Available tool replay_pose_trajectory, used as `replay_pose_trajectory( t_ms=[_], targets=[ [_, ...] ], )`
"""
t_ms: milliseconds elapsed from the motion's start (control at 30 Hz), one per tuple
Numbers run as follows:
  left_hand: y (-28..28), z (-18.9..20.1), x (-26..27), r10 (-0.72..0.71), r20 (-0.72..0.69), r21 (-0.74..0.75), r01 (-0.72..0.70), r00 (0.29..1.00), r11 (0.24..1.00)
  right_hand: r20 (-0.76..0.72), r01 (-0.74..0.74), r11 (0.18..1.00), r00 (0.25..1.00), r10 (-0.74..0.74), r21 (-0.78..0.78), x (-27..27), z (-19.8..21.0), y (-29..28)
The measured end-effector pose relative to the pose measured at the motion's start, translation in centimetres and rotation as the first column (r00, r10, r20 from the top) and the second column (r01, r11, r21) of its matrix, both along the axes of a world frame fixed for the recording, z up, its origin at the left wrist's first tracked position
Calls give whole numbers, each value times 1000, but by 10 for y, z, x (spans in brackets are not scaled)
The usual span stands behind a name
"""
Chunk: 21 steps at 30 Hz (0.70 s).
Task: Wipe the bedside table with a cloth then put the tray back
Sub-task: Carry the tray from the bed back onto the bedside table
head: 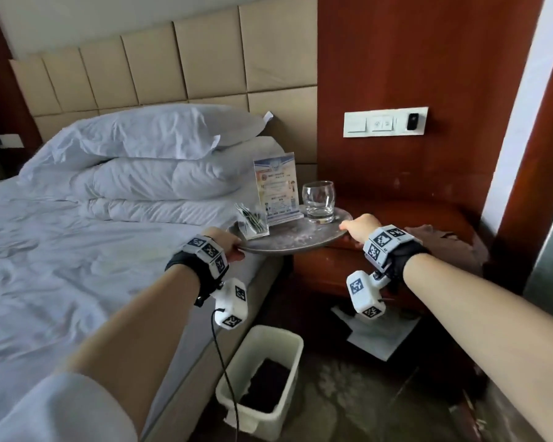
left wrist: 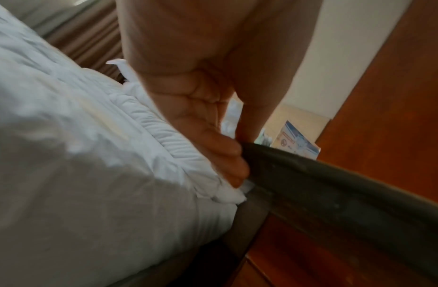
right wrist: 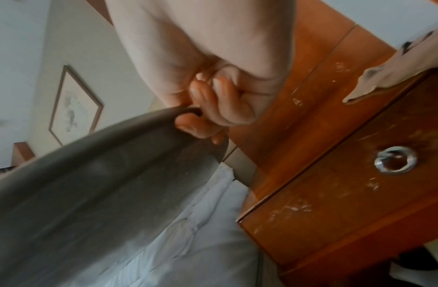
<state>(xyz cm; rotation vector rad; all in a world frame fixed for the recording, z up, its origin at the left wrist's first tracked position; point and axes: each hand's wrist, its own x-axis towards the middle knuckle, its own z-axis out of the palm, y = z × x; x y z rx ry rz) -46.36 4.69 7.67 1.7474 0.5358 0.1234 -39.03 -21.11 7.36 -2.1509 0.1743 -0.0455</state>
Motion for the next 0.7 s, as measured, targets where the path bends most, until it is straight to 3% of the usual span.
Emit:
replay_pose_trajectory(
  t_ms=[233, 433, 700],
  targets=[
    [-34, -23, 71, -57, -43, -12, 57, 997, 998, -54, 84, 996, 995, -82, 34, 31, -26, -48],
    [-66, -31, 125, -129, -23, 117, 131, 991, 984, -94, 137, 990, 986, -139, -22, 76, -38, -68],
    [-80, -35, 214, -96, -157, 307, 141, 983, 941, -142, 158, 987, 977, -158, -8, 151, -43, -85]
  ],
)
